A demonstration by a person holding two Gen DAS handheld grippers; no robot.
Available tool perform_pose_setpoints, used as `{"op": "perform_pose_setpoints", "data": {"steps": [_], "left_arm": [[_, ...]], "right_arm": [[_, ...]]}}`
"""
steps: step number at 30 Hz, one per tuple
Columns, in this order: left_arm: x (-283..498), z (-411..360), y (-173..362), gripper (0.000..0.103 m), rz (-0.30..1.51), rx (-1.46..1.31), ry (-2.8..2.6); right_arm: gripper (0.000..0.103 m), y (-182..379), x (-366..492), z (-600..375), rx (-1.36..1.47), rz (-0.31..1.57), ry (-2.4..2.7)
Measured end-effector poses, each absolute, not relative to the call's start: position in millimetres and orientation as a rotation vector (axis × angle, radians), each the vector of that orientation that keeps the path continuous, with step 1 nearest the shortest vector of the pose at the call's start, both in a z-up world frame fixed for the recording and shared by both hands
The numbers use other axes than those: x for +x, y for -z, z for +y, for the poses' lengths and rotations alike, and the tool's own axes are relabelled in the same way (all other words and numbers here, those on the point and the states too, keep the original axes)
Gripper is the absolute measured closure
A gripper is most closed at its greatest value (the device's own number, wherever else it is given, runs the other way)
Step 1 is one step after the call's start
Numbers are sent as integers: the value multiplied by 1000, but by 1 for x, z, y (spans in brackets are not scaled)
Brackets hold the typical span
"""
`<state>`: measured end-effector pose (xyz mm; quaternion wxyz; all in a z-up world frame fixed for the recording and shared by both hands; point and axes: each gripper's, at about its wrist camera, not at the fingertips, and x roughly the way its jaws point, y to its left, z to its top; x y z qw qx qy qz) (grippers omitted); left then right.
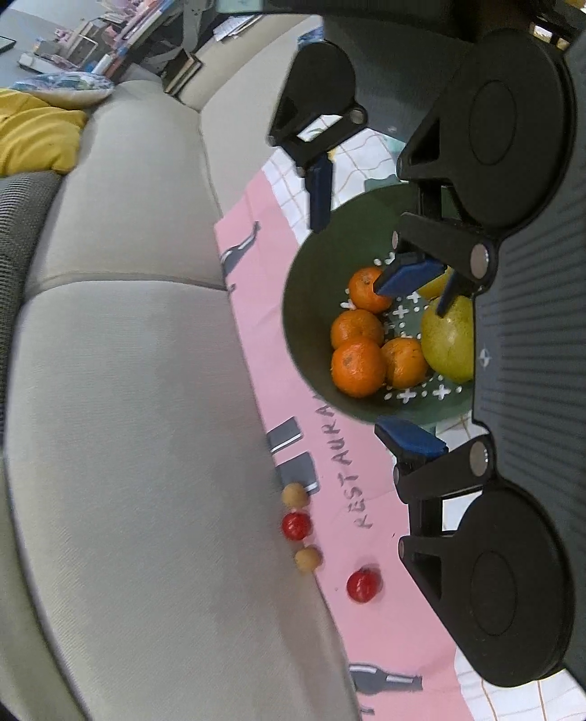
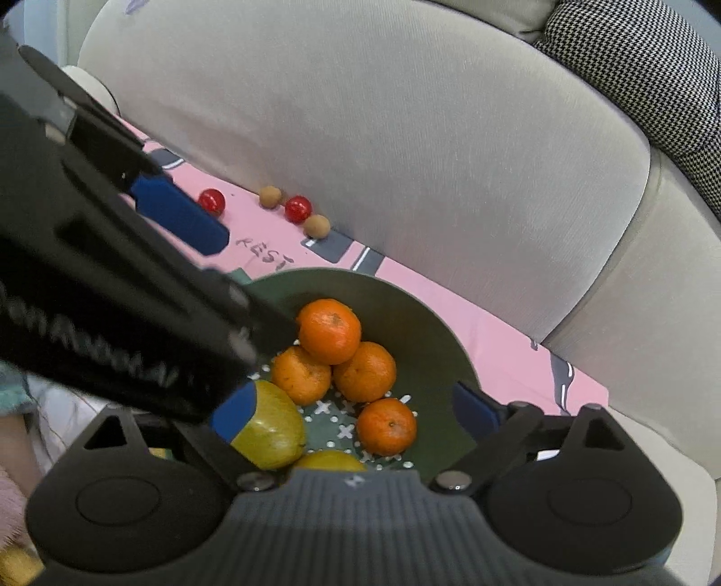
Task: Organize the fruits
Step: 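Reach both tools toward the cherry tomatoes and nuts by the sofa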
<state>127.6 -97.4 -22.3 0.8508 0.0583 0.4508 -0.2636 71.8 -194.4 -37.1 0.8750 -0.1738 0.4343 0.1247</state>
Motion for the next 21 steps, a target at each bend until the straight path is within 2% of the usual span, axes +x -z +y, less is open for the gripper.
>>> {"op": "perform_pose_setpoints", "data": {"steps": [13,21], "left_arm": [[128,-36,-9,29,757,4,382],[137,-7,-2,29,747,-47,332]], "right_arm": [[7,16,77,-178,-76,915,-308],[6,14,91,-151,-22,913,-328]]}}
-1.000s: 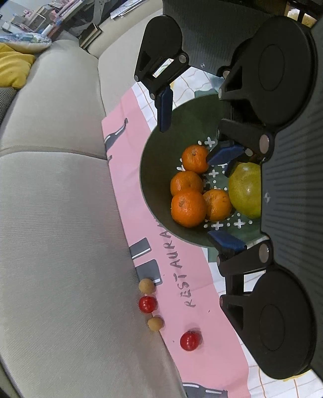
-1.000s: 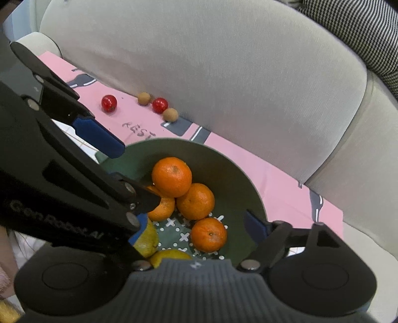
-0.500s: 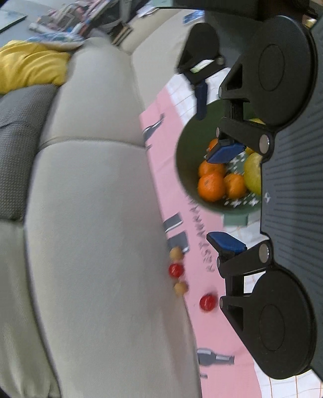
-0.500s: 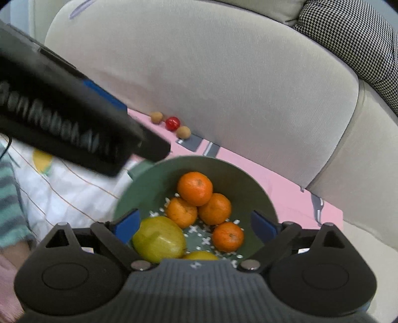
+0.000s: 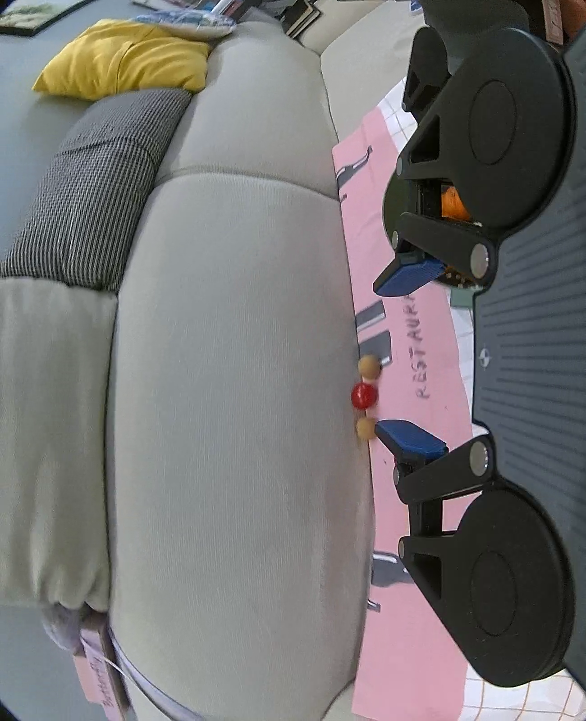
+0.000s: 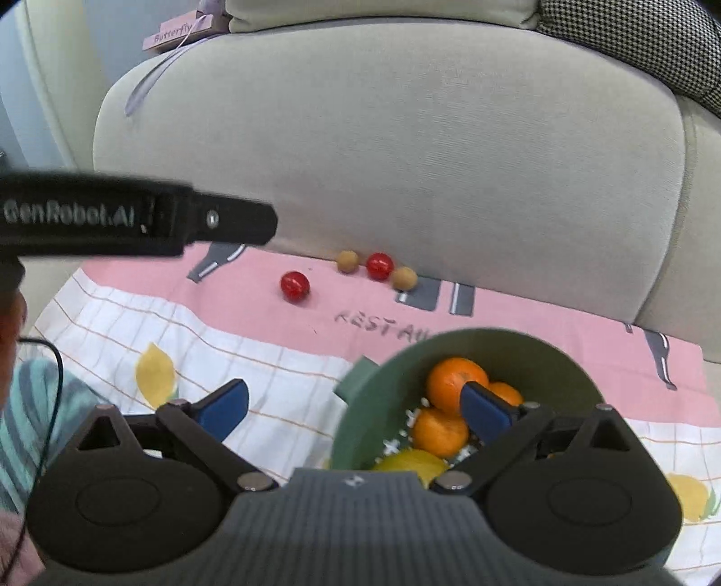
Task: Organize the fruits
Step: 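Reach both tools toward the cherry tomatoes and nuts by the sofa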
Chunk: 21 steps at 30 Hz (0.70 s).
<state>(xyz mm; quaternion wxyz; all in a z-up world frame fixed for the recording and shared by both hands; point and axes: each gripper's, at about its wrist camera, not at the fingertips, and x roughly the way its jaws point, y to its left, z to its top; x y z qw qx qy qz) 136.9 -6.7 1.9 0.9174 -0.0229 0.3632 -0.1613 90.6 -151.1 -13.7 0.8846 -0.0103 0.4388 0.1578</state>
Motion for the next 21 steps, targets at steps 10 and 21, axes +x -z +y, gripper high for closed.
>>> {"op": "perform_pose_setpoints", "data": {"steps": [10,21], "left_arm": [[158,24,24,29,813,-142,285],[191,63,57,29,894,-272,228]], "right_arm": [[6,19,115,-123,-78,902,-354],[12,39,151,-101,-169,911,-373]]}}
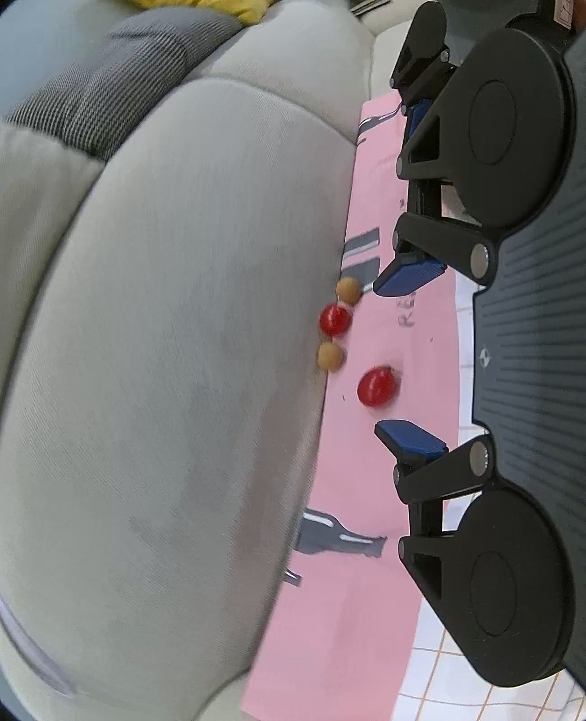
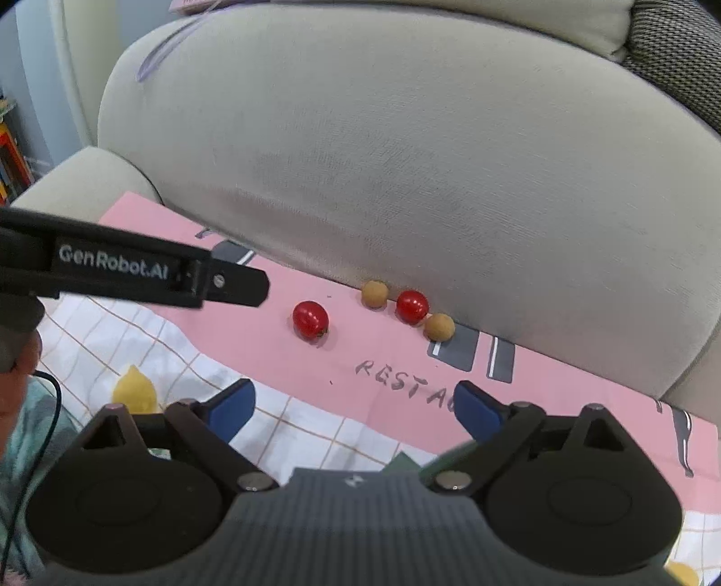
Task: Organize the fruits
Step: 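Reach both tools toward the cherry tomatoes and nuts by the sofa, then close the left tool on a red tomato while the right tool grasps a brown nut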
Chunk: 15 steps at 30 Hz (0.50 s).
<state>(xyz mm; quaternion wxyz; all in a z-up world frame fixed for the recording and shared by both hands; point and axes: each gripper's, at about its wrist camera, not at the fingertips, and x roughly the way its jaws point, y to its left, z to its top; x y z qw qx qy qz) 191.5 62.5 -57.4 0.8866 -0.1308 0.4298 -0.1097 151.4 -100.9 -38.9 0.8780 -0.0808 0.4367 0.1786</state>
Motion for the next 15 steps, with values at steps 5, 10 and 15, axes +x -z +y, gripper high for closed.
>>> {"op": "perform_pose_setpoints", "data": {"steps": [5,10,15], "left_arm": [[205,72,74,29,937,-306,222],[218,68,91,30,967,-309,246],[230,64,108,34,987,-331,256]], "right_arm": [[21,54,171,-95,-204,930,-375],[31,67,191,-93,-241,948,-364],[42,78,212,-101,-240,967,-354]]}}
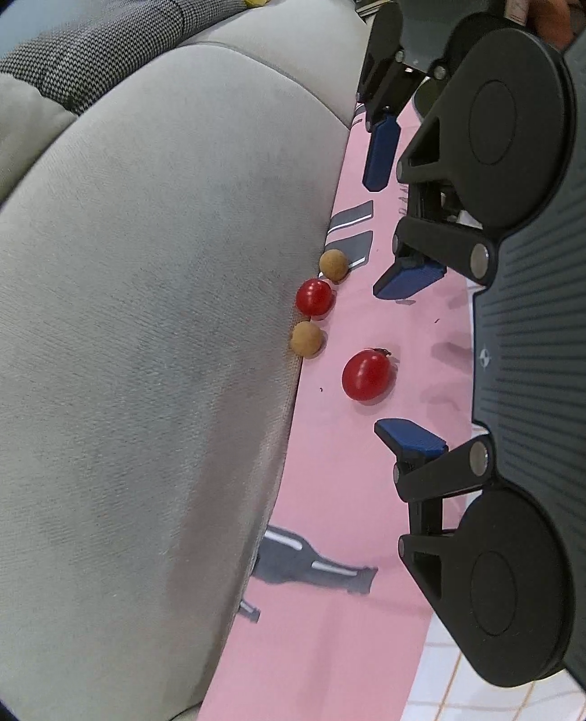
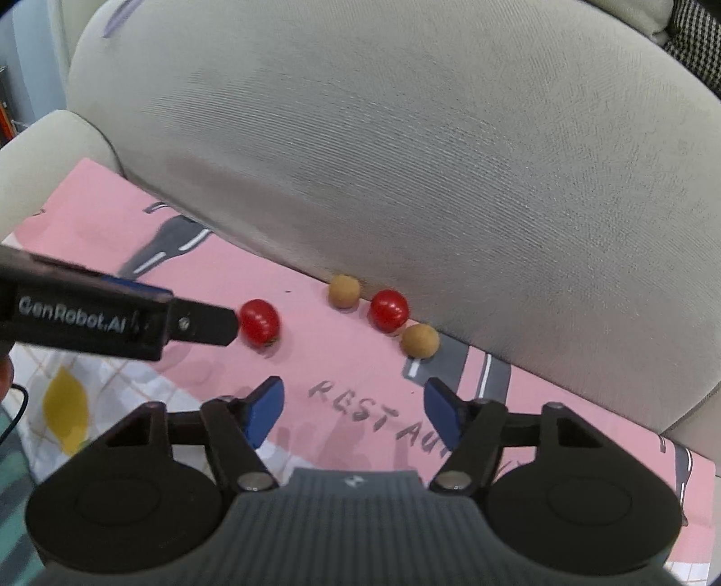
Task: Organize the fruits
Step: 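Close the left tool on a red tomato while the right tool grasps a brown nut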
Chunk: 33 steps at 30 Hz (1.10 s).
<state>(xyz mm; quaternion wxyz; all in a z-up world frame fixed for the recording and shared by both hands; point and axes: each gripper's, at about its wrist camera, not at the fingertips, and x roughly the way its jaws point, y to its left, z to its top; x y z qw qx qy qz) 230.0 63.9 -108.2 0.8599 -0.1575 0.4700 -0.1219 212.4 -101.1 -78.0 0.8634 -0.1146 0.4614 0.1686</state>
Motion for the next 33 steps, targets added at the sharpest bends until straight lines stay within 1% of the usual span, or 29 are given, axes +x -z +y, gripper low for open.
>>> {"op": "perform_pose_setpoints", "data": {"steps": [2,6,9,15,17,22,25,29,33], "left_arm": [[235,62,114,36,986,-331,260],[244,56,123,38,992,-304,267],[248,53,128,42,1005,-296,274],[250,48,135,53,1020,-265,289],[249,47,137,56,1023,-256,293],[252,46,140,58,1023,-251,282],[255,47,141,59,1019,-258,276],[259,45,142,65,1018,-253,270],[261,45,143,69,1024,-251,261]], "right_arm": [[48,83,220,-104,-241,976,-352],[52,91,238,-107,-237,988,-341],[52,96,250,-109,-232,996,-336],[58,113,274,-110,-239,1038,-315],[63,118,281,-111,-237,1053,-313],[66,128,292,-111,-240,1073,-309],[71,133,296,-111,-237,1081,-309],[74,138,301,-110,-228,1089,-312],[74,141,300,-113,-224,1093,-314]]}}
